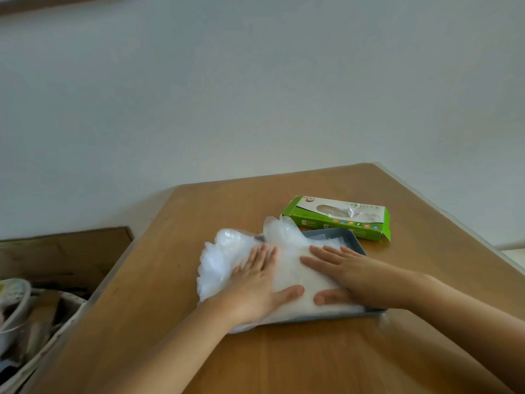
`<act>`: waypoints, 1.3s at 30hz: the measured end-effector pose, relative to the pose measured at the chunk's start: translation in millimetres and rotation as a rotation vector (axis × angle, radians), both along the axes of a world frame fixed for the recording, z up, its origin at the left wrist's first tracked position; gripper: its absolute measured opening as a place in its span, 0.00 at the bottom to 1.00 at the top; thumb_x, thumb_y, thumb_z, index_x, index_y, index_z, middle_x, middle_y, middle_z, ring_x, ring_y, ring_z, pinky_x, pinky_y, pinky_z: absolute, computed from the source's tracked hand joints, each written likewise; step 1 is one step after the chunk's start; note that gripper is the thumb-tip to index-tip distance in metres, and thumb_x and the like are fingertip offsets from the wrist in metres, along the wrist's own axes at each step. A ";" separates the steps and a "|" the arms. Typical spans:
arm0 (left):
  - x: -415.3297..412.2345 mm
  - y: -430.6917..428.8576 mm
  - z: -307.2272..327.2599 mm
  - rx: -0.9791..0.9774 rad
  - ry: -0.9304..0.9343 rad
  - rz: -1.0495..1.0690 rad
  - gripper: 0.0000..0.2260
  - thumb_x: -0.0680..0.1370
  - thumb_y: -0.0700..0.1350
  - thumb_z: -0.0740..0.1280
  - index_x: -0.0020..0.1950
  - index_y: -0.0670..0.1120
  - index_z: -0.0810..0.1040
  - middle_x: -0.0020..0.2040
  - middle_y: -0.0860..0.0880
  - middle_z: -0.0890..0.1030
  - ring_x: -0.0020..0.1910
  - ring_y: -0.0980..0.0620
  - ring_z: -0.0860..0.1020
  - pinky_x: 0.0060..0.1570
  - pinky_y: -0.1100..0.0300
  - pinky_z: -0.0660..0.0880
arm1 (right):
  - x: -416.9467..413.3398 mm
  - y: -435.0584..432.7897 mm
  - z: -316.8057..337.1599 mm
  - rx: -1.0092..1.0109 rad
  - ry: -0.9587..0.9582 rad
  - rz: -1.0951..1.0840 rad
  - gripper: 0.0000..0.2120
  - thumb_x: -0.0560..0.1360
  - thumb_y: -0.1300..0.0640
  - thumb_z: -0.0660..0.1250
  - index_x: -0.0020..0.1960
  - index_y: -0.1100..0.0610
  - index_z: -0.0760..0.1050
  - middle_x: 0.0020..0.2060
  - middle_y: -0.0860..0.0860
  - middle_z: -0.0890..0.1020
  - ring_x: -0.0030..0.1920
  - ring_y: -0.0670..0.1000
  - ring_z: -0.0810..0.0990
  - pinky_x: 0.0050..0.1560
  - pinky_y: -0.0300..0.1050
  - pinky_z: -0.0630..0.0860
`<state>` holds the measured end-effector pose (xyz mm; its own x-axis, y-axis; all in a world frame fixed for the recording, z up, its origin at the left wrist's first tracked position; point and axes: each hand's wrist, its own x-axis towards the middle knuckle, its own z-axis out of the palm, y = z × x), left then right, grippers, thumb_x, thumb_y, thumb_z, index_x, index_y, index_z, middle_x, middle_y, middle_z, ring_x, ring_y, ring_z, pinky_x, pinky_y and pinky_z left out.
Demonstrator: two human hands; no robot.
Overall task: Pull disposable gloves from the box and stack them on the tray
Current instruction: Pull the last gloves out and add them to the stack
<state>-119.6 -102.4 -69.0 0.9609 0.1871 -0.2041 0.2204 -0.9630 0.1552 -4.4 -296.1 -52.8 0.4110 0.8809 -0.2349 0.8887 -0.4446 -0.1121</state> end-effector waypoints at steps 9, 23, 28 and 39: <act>-21.8 20.0 42.1 0.099 0.215 0.054 0.46 0.72 0.73 0.56 0.78 0.53 0.37 0.78 0.52 0.36 0.76 0.51 0.36 0.73 0.50 0.36 | 12.7 -9.2 26.6 -0.183 0.071 -0.058 0.47 0.68 0.30 0.63 0.76 0.37 0.39 0.77 0.41 0.41 0.77 0.52 0.44 0.75 0.56 0.46; 66.5 -22.8 105.5 0.044 -0.176 -0.068 0.23 0.82 0.51 0.57 0.76 0.48 0.60 0.74 0.47 0.65 0.74 0.50 0.60 0.74 0.53 0.48 | 112.7 52.0 24.7 0.312 -0.014 -0.416 0.19 0.74 0.41 0.67 0.51 0.56 0.81 0.44 0.52 0.82 0.40 0.52 0.76 0.37 0.44 0.70; 111.7 -21.2 84.9 -0.098 -0.066 -0.050 0.24 0.83 0.49 0.54 0.79 0.47 0.54 0.79 0.48 0.55 0.77 0.49 0.55 0.72 0.55 0.56 | 117.9 56.1 25.9 0.249 -0.007 -0.274 0.14 0.77 0.44 0.63 0.38 0.52 0.75 0.31 0.49 0.73 0.32 0.49 0.70 0.32 0.42 0.64; 157.6 -19.9 42.4 -0.076 0.070 0.072 0.24 0.84 0.53 0.49 0.76 0.42 0.57 0.78 0.43 0.54 0.76 0.42 0.53 0.72 0.48 0.55 | 129.0 58.9 16.3 0.339 -0.104 -0.263 0.08 0.75 0.55 0.66 0.48 0.50 0.85 0.37 0.48 0.82 0.36 0.51 0.77 0.36 0.43 0.75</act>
<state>38.0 -122.2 -26.7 0.9285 0.2365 -0.2863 0.3014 -0.9303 0.2089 124.6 -237.2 -36.5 0.6377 0.7633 0.1035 0.7645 -0.6107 -0.2063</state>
